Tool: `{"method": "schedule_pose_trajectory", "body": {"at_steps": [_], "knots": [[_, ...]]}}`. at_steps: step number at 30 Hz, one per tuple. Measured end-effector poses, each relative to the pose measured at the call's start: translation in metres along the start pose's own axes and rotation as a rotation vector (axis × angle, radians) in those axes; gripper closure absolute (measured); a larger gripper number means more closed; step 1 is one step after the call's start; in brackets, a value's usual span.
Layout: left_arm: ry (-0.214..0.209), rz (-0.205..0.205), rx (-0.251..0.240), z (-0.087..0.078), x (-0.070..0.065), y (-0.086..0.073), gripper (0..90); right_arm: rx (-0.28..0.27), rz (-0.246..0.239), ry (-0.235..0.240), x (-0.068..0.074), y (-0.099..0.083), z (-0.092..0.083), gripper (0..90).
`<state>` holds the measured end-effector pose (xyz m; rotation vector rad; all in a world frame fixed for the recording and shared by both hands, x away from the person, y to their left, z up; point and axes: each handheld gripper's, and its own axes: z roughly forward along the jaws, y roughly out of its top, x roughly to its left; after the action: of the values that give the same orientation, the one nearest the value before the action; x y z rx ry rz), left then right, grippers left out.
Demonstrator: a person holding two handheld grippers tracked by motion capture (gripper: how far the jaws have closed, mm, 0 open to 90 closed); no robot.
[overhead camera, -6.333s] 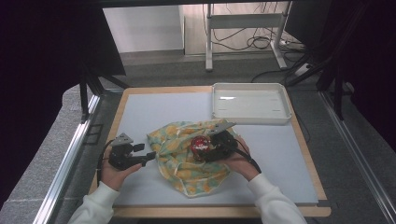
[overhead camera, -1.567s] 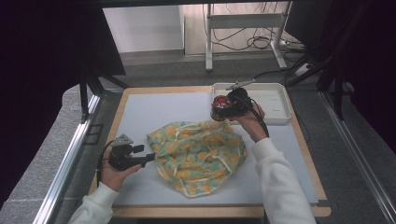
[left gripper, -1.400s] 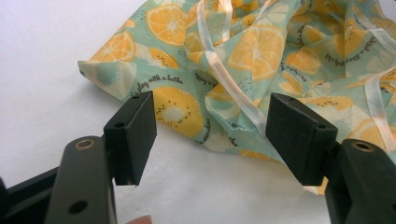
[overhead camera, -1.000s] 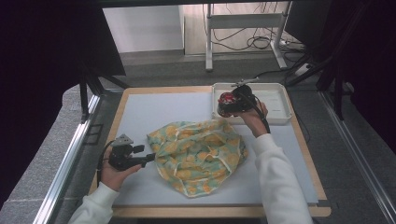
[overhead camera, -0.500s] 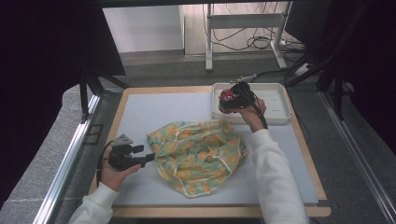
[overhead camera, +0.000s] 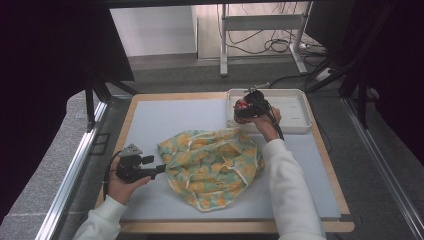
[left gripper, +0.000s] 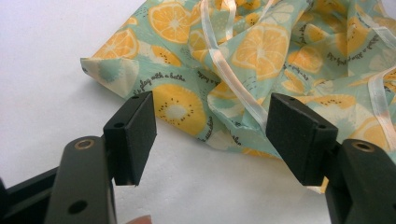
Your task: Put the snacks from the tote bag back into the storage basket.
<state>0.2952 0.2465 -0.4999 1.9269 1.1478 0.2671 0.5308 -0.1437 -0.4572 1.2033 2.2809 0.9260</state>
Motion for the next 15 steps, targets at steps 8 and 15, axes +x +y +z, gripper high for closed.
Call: {"method": "schedule_pose_trajectory", "body": {"at_steps": [8, 15], "knots": [[-0.003, -0.002, 0.001, 0.000, 0.000, 0.000, 33.5, 0.027, -0.030, -0.014, 0.006, -0.002, 0.014, 25.3], [-0.004, -0.002, 0.004, 0.000, 0.001, 0.000, 33.4, 0.045, -0.034, -0.014, 0.007, -0.005, 0.020, 25.1]]}}
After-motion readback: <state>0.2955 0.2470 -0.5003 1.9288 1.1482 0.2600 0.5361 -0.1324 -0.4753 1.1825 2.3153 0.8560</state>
